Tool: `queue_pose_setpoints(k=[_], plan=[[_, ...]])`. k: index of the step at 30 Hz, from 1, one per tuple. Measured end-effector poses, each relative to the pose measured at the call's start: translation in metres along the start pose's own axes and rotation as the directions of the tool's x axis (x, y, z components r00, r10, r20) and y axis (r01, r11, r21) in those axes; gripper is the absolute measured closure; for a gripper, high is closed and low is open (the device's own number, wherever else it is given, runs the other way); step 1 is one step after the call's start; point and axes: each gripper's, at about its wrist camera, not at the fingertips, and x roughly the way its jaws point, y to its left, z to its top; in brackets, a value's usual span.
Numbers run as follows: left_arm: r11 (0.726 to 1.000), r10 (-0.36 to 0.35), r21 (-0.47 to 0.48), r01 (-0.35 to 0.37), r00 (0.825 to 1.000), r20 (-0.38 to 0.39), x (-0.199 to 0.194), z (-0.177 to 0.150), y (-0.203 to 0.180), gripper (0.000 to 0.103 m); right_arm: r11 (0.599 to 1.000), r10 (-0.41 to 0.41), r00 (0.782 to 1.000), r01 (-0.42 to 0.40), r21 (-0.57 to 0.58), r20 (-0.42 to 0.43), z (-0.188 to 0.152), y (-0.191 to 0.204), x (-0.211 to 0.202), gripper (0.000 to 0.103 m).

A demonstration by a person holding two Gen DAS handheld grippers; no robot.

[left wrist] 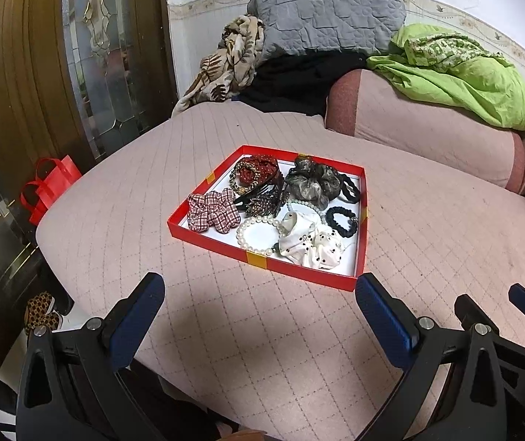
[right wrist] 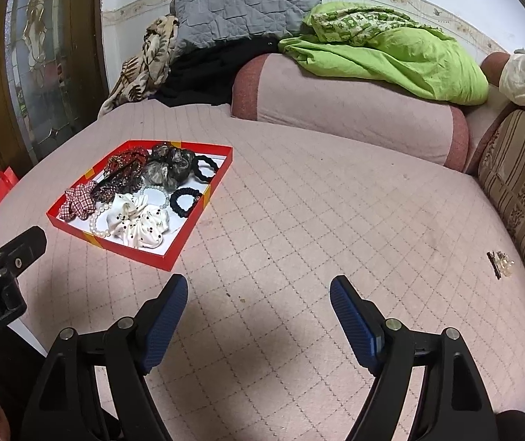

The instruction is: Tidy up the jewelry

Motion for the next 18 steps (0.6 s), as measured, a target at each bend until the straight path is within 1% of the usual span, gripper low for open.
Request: queue_pose_setpoints(k=[9,18], plan=[[1.0,-0.014,-0.004,0.014,1.0,-0.01,0.0011,-0.0018,-0.0008,0.0,1.0,0.001,1.0,-0.001,-0.006,-0.006,-0.0015,0.0023,0.001,0.019],[0.999,-0.028,-0.027,0.027,0.999,-0.037,0.0058,-0.0025,0.0023,0.0,1.0,-0.003,1.0,0.003,-0.016,-0.006,-0.0027,0.007,-0.0003,0.019]])
